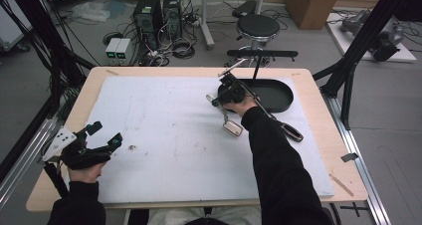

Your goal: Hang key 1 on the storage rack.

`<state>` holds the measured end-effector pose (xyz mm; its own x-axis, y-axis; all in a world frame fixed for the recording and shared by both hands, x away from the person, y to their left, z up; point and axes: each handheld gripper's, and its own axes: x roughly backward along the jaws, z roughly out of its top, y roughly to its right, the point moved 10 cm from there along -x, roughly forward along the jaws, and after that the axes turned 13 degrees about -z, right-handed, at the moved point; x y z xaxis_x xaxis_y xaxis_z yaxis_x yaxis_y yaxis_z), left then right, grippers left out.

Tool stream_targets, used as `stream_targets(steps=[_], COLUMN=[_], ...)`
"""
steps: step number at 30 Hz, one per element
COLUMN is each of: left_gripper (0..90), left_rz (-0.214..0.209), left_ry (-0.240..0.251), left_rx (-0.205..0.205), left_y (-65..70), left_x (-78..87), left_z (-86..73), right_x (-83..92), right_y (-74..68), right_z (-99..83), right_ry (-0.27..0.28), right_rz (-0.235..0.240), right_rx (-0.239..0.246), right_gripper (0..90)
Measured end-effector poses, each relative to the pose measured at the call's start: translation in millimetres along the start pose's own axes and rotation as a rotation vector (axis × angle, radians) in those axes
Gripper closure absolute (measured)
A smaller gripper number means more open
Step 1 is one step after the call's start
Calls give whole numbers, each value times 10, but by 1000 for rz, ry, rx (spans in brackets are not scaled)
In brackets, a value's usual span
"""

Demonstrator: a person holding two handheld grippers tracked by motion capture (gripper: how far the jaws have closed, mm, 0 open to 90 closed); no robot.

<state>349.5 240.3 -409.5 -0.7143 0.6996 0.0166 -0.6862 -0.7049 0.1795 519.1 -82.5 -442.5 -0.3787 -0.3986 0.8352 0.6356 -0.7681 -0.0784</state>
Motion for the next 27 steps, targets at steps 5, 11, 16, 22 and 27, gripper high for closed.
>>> stream_targets(steps=[5, 11, 16, 22, 27], left_gripper=[74, 74, 74, 74, 74], left_rz=[0, -4, -4, -7, -8], left_ry=[2, 7, 6, 2, 2], left_rx=[2, 5, 2, 0, 0], left_y=[-4, 3, 5, 8, 9], left_x=[-4, -4, -11, -21, -20], left_z=[1, 6, 7, 3, 4], right_x=[240, 486, 646, 834, 1003], right_y=[53, 97, 173, 222, 251], right_z=[37, 69, 95, 157, 243], right_ry=[59, 116, 168, 207, 237], right_rz=[57, 97, 120, 121, 133], right_rx=[-44, -95, -138, -159, -162], right_gripper=[751, 750, 750, 750, 750])
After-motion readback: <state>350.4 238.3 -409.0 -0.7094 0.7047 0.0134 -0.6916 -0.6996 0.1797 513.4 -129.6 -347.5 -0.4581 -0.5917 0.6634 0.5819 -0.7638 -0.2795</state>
